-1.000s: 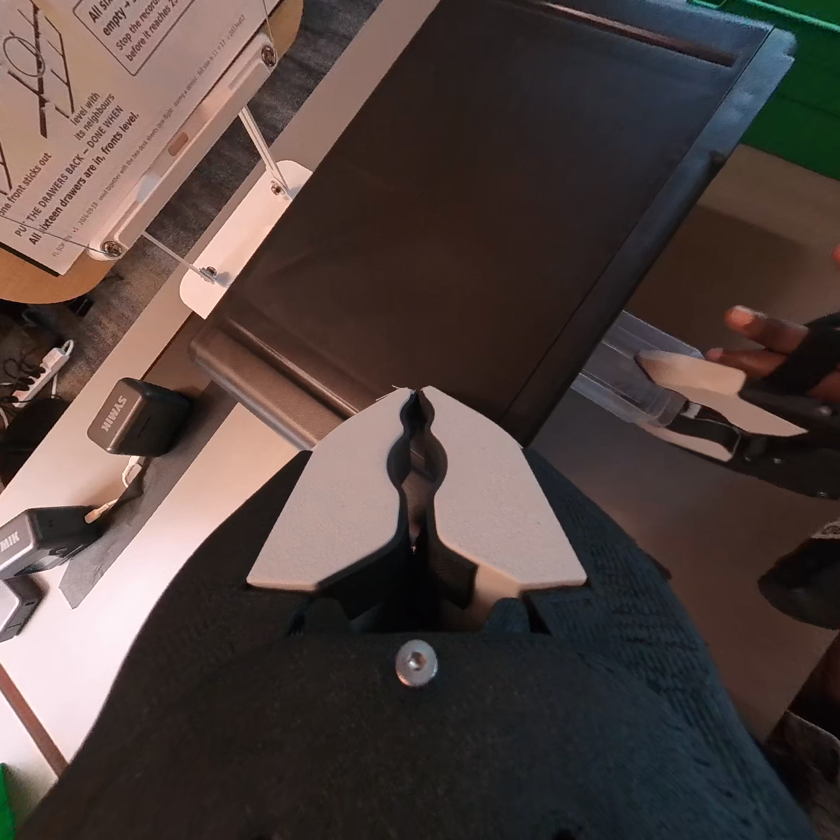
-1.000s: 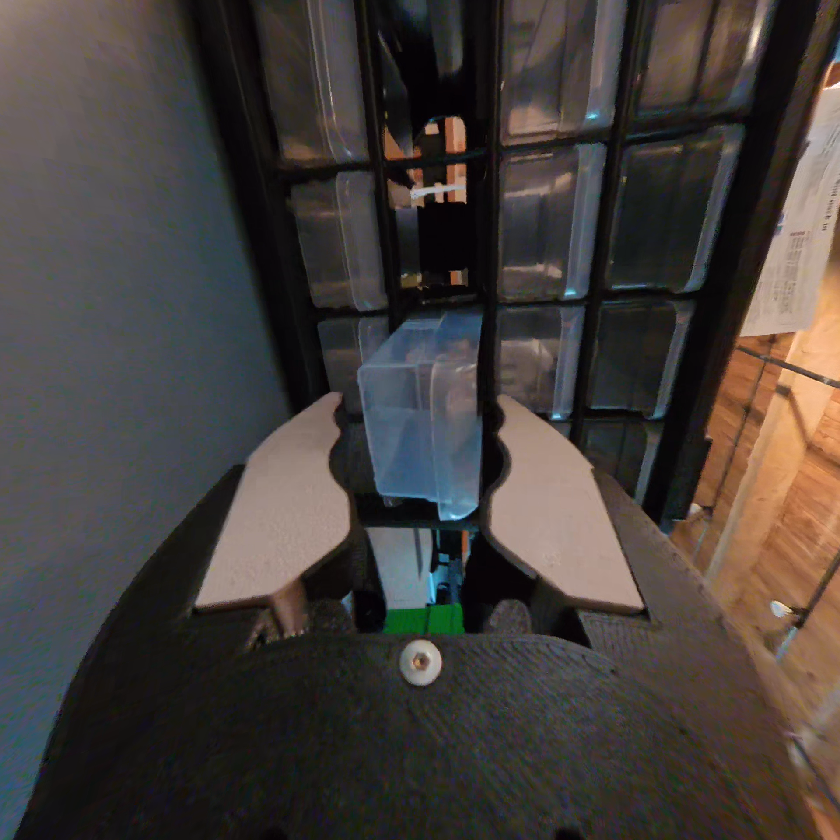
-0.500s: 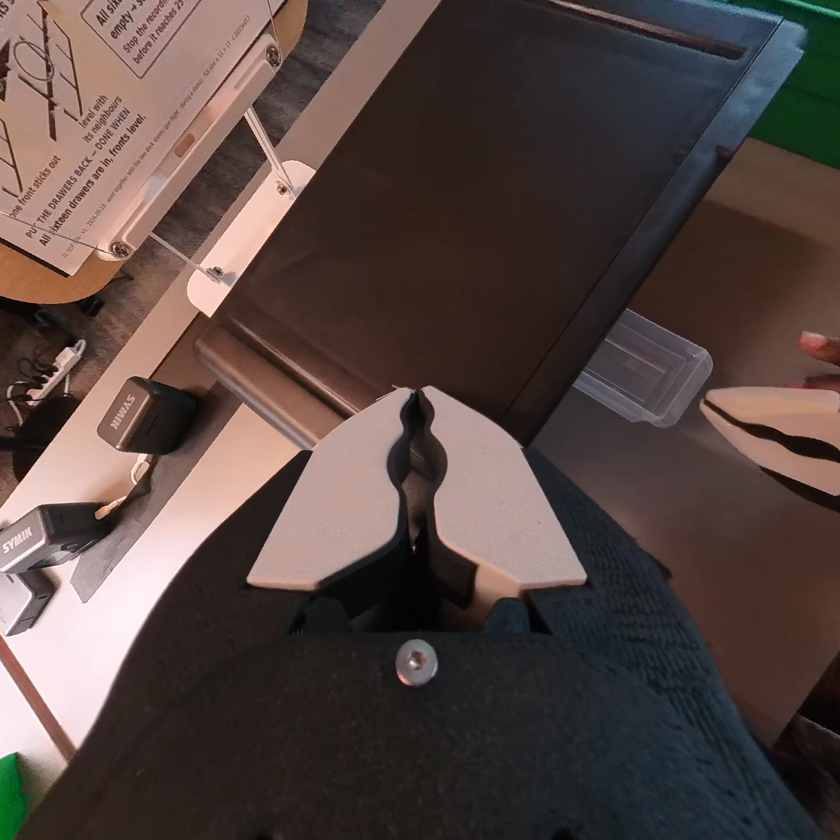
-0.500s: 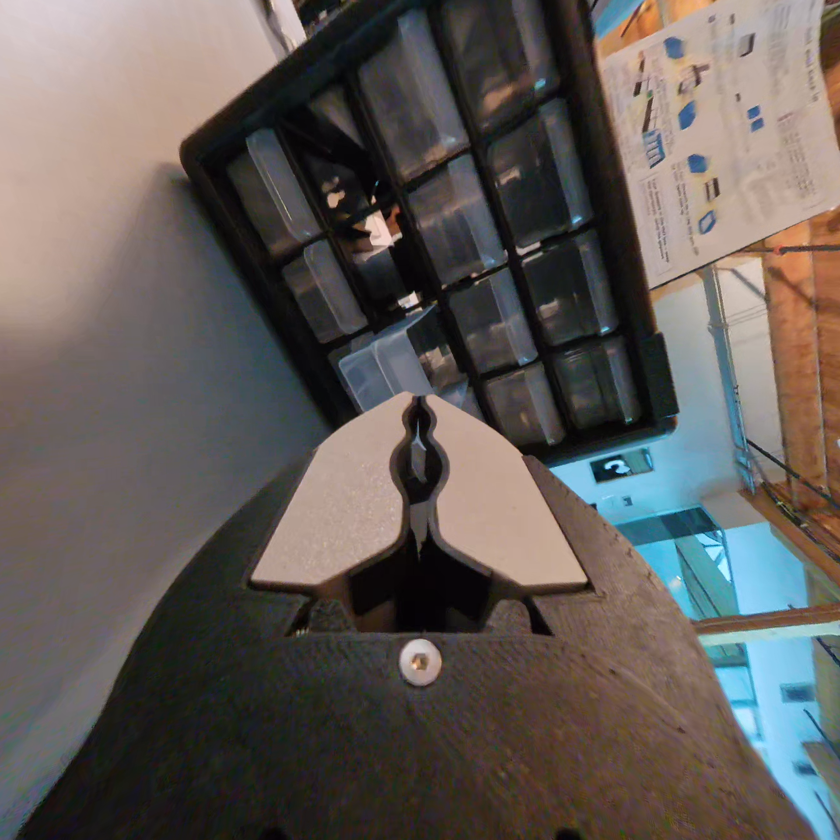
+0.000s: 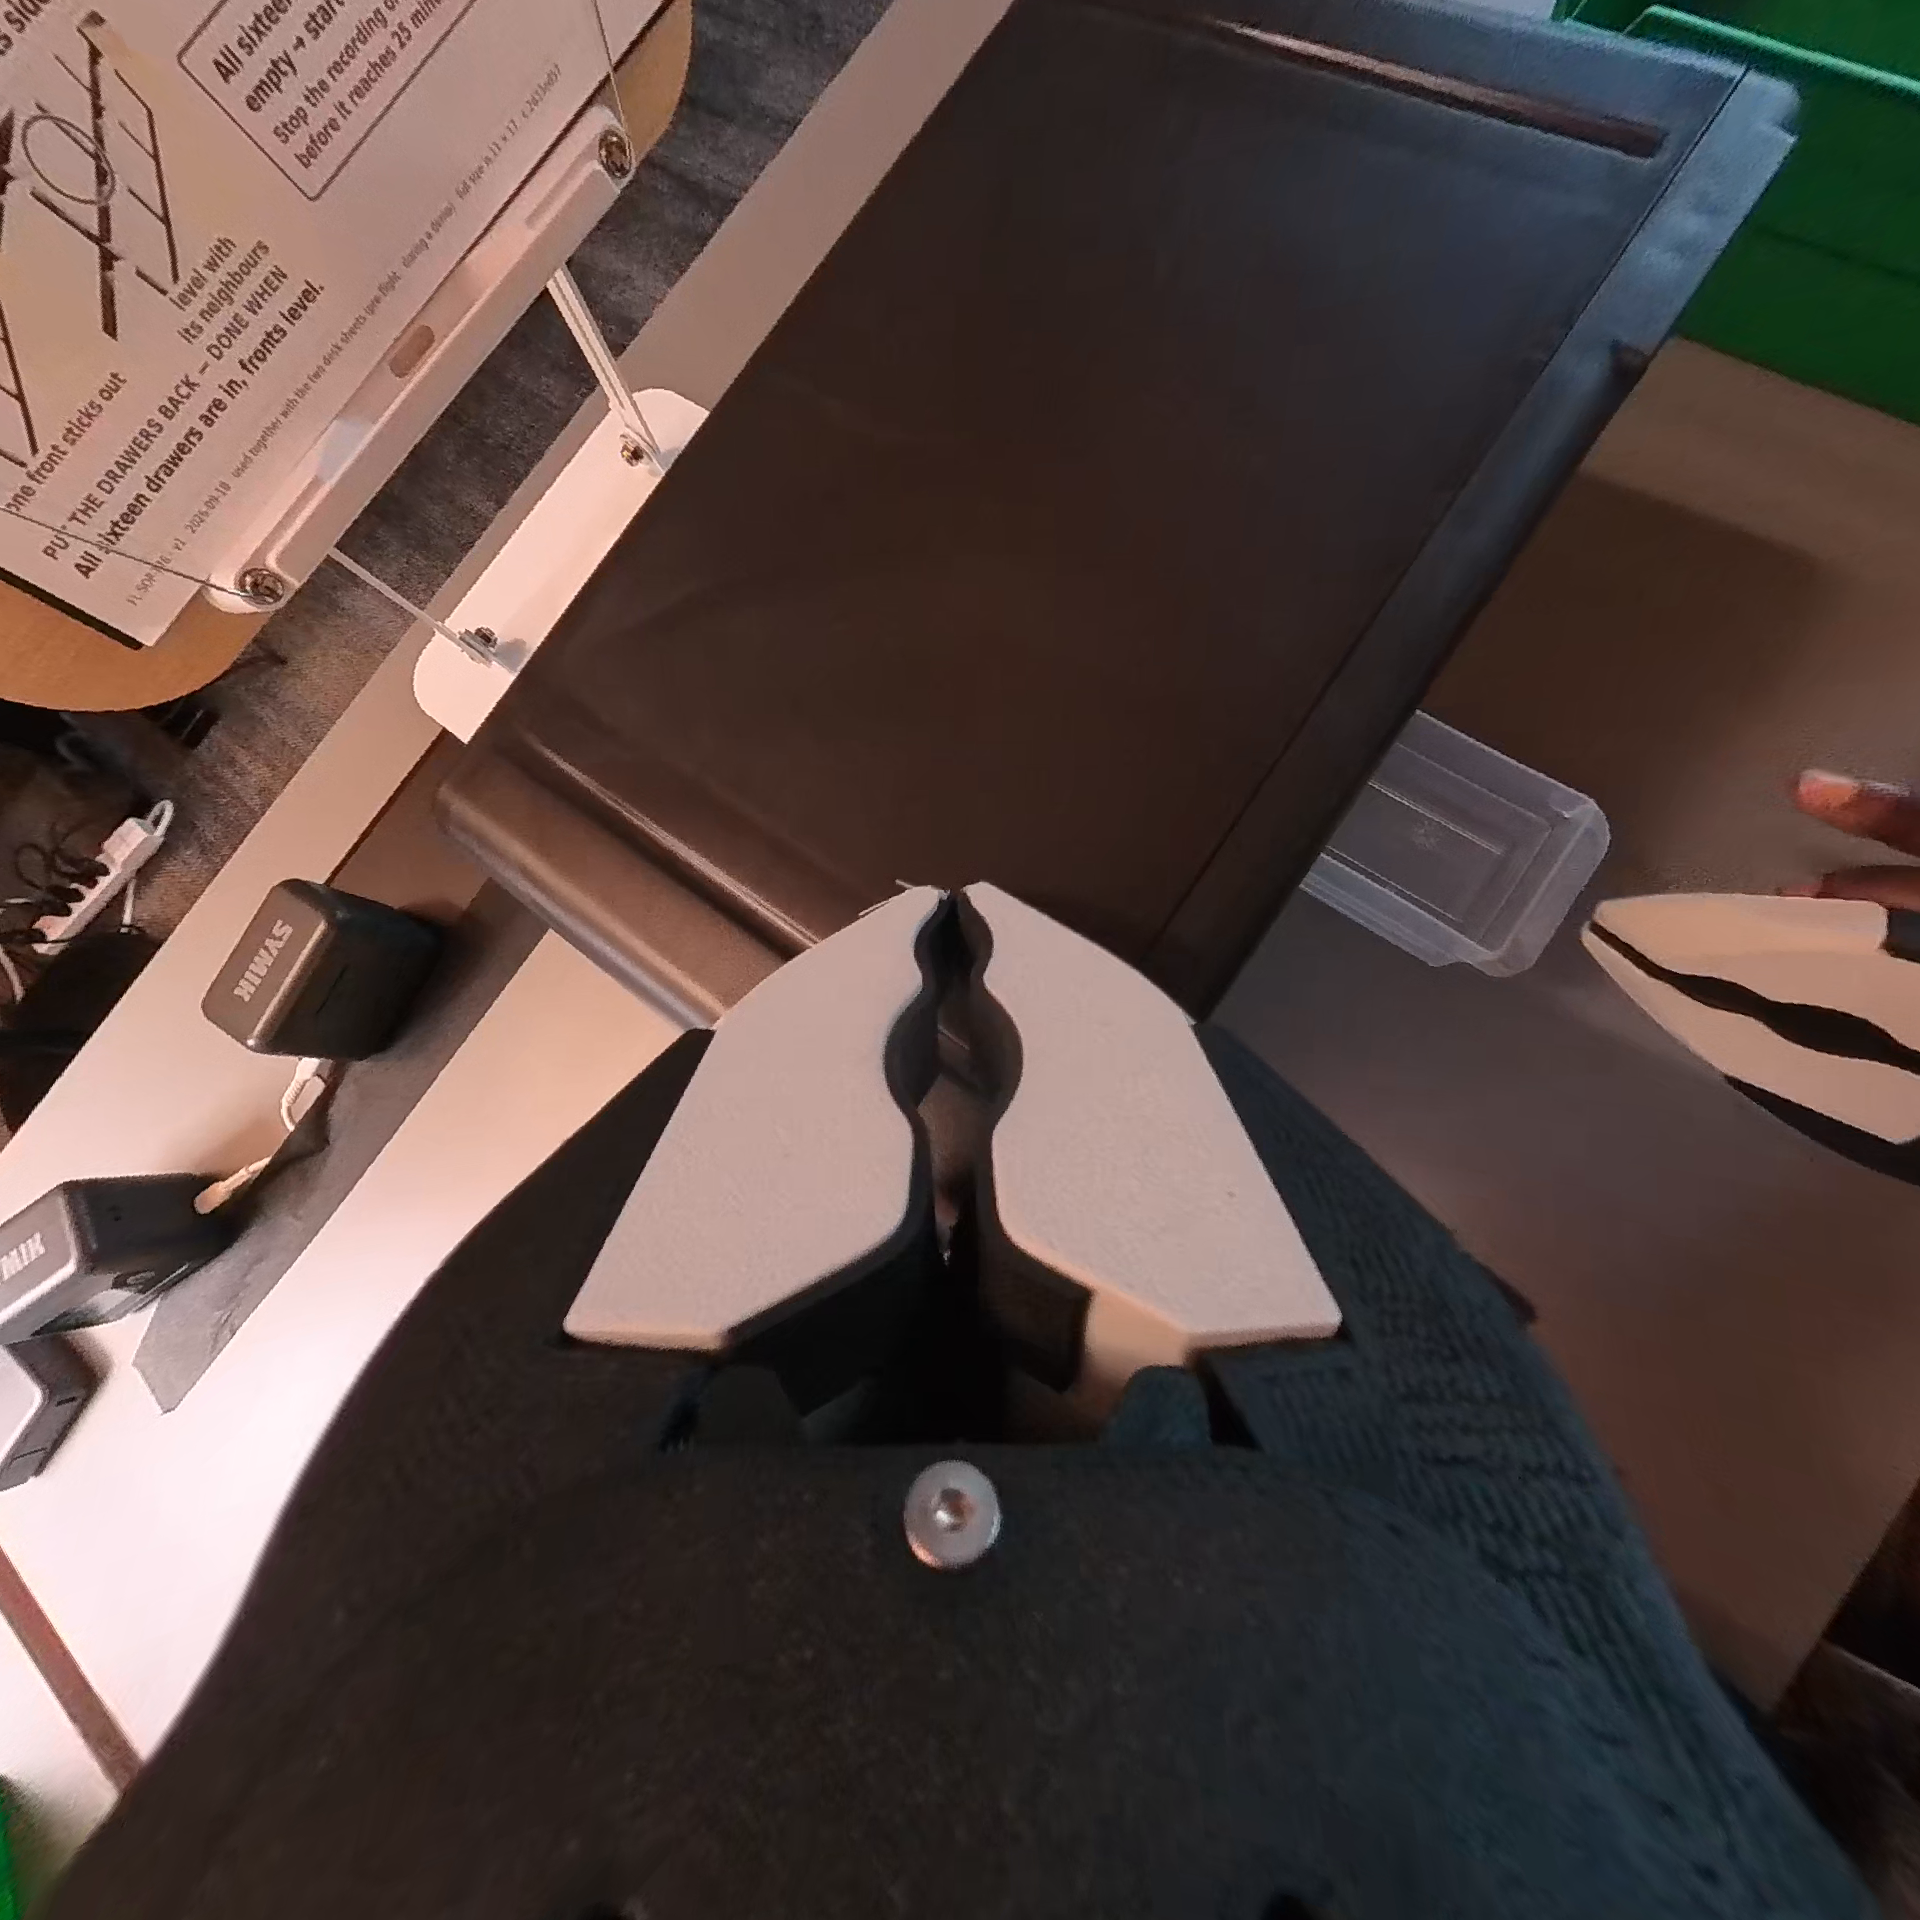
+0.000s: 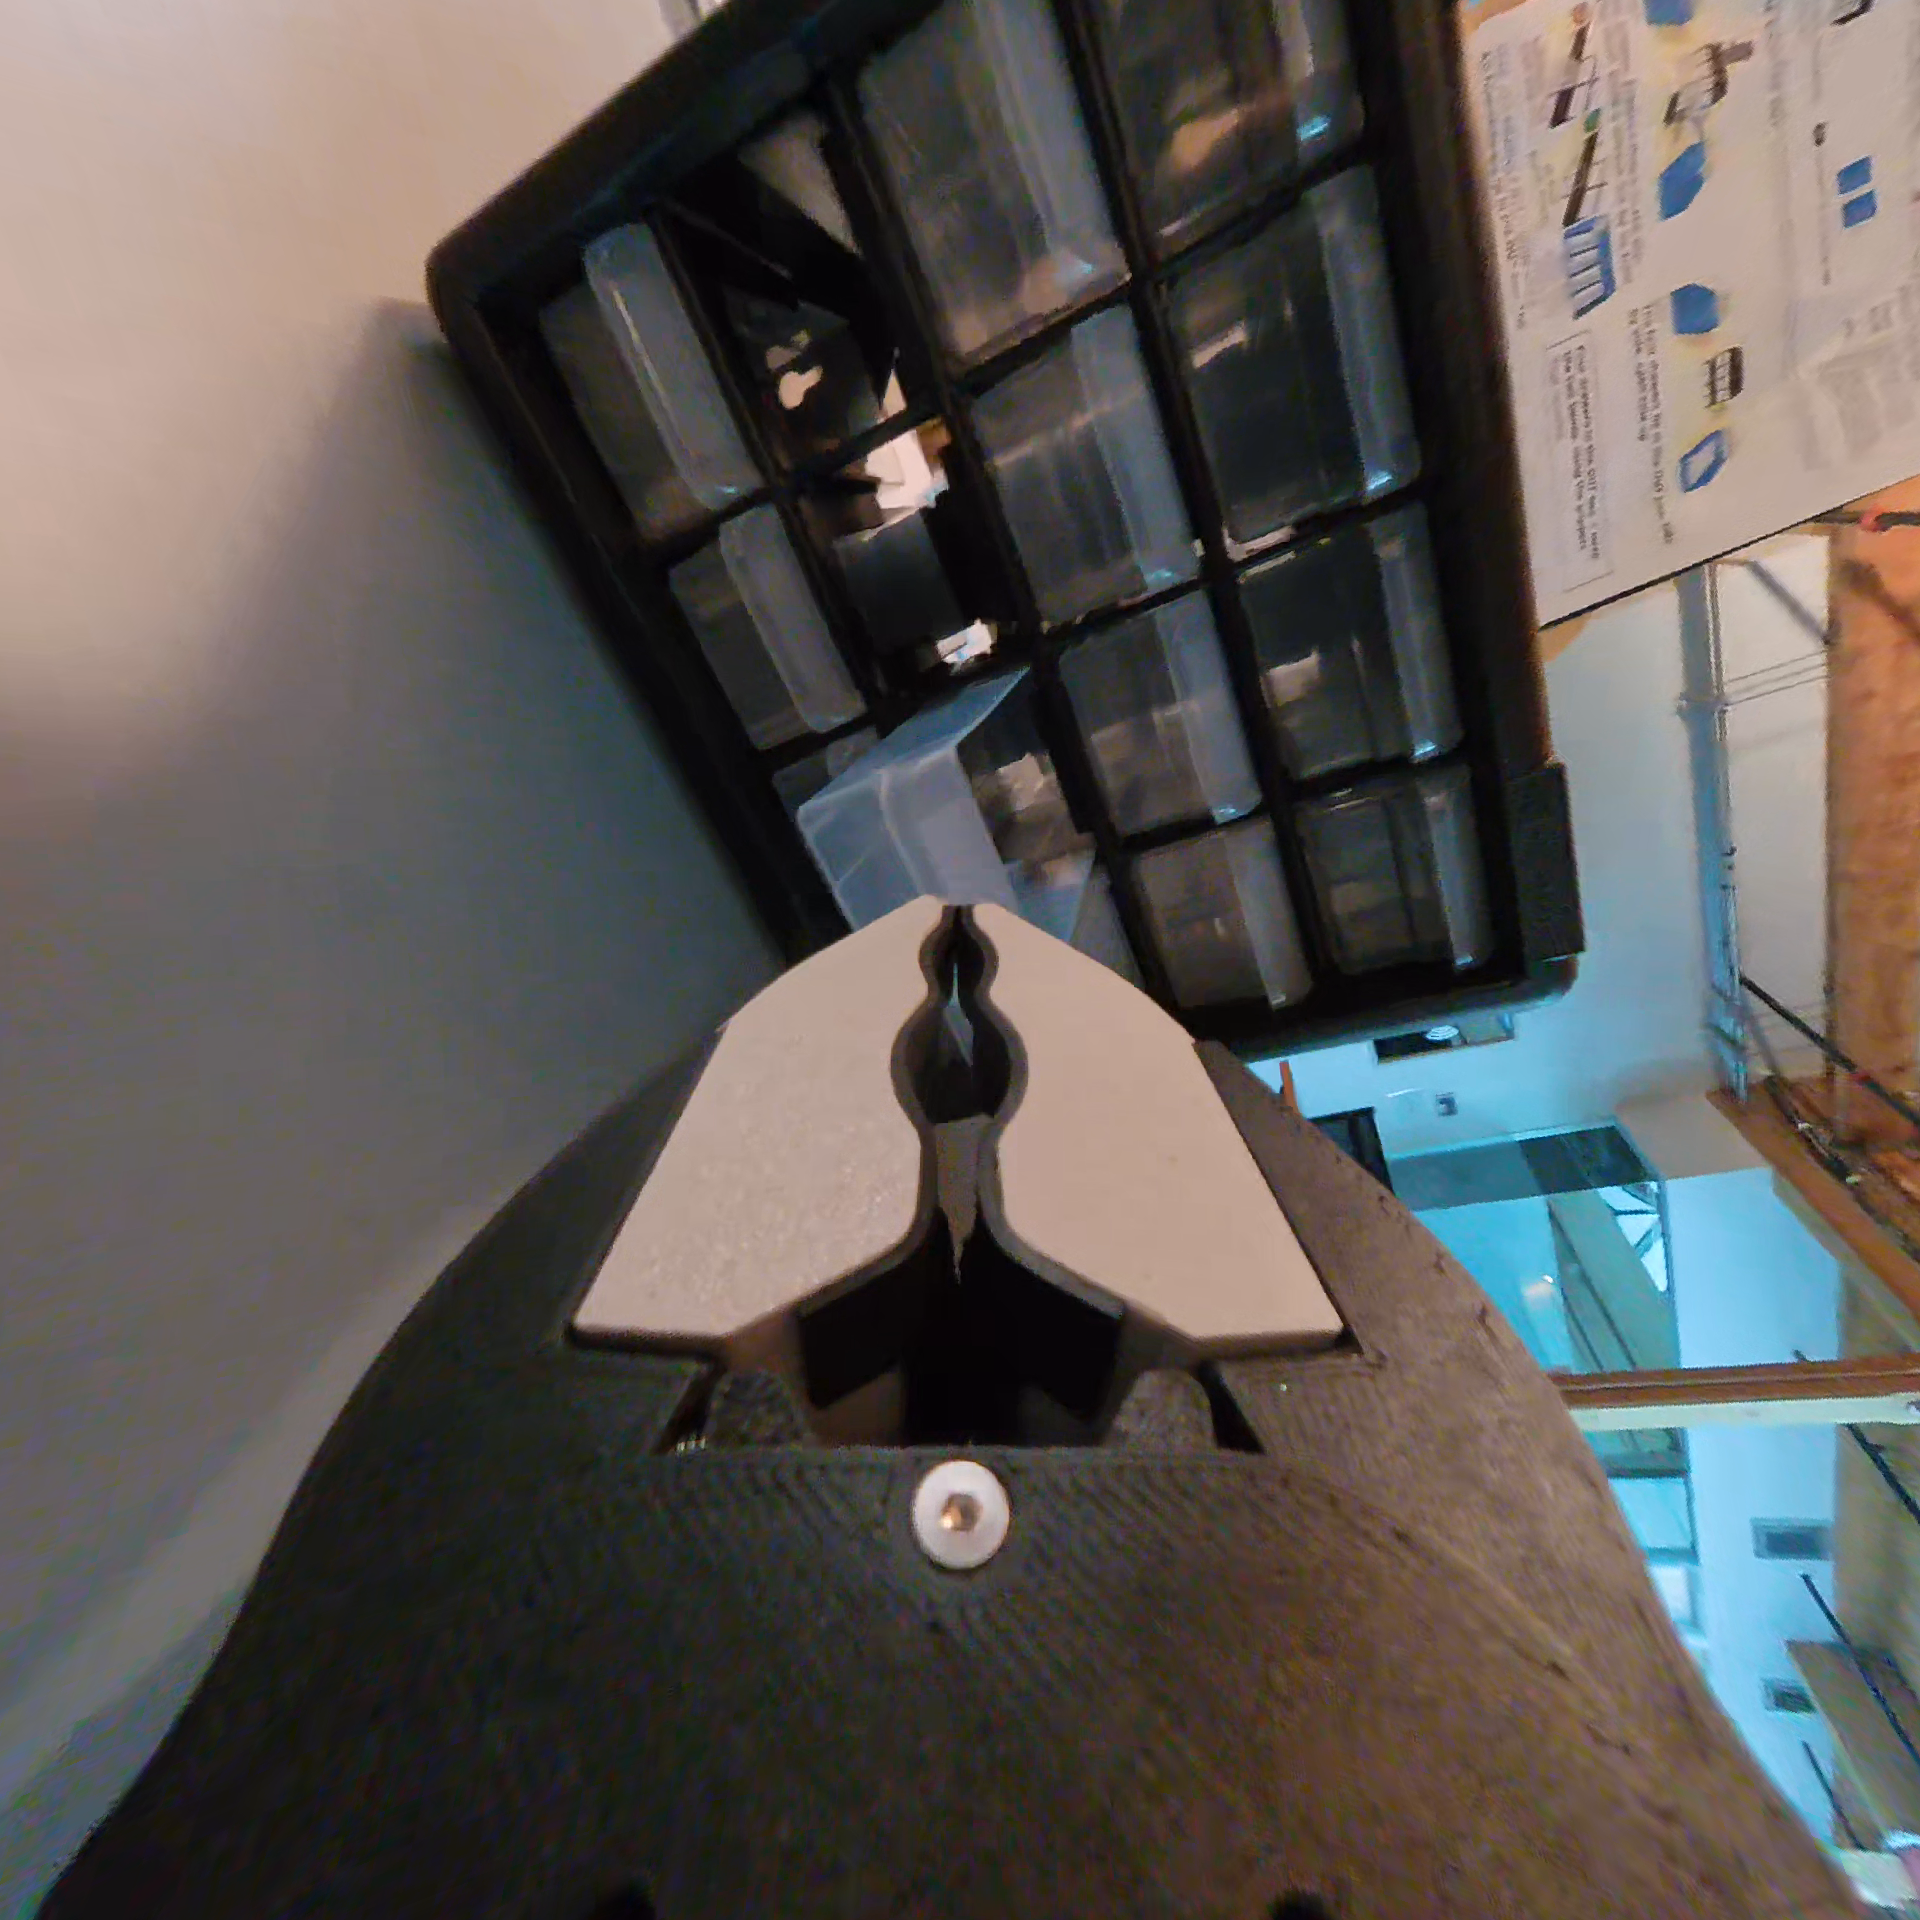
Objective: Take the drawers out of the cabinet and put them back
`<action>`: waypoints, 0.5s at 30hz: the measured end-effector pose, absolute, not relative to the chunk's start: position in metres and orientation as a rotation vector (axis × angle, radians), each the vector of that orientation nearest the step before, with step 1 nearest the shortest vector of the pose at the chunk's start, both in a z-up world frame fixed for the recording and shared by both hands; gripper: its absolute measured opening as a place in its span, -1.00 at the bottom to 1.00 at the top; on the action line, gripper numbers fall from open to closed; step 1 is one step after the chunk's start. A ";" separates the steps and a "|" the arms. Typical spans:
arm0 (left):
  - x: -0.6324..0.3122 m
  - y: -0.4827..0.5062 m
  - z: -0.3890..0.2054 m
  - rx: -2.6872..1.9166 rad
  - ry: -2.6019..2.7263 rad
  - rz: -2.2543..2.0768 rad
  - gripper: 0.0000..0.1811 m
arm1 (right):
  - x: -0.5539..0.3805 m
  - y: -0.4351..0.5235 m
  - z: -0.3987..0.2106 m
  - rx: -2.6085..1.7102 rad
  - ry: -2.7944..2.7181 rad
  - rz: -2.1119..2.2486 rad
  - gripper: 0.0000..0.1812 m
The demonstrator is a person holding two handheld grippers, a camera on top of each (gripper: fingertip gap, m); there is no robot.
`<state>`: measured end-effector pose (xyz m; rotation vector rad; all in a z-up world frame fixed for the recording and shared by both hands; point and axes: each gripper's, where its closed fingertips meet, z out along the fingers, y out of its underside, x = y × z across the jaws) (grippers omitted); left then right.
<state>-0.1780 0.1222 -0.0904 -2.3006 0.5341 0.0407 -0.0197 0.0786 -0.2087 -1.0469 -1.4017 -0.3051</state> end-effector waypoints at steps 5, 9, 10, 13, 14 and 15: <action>-0.178 0.122 -0.090 -2.304 0.537 0.076 -1.00 | -0.026 0.100 -0.218 -1.091 -1.396 -0.340 -1.00; -0.178 0.122 -0.090 -2.312 0.550 0.075 -1.00 | -0.034 0.116 -0.217 -1.095 -1.387 -0.351 -1.00; -0.178 0.122 -0.091 -2.312 0.550 0.071 -1.00 | -0.036 0.119 -0.216 -1.096 -1.386 -0.357 -1.00; -0.178 0.122 -0.091 -2.305 0.548 0.065 -1.00 | -0.045 0.130 -0.215 -1.103 -1.385 -0.371 -1.00; -0.178 0.122 -0.091 -2.303 0.547 0.063 -1.00 | -0.048 0.133 -0.214 -1.108 -1.381 -0.379 -1.00; -0.178 0.122 -0.091 -2.301 0.546 0.062 -1.00 | -0.050 0.137 -0.214 -1.119 -1.375 -0.391 -1.00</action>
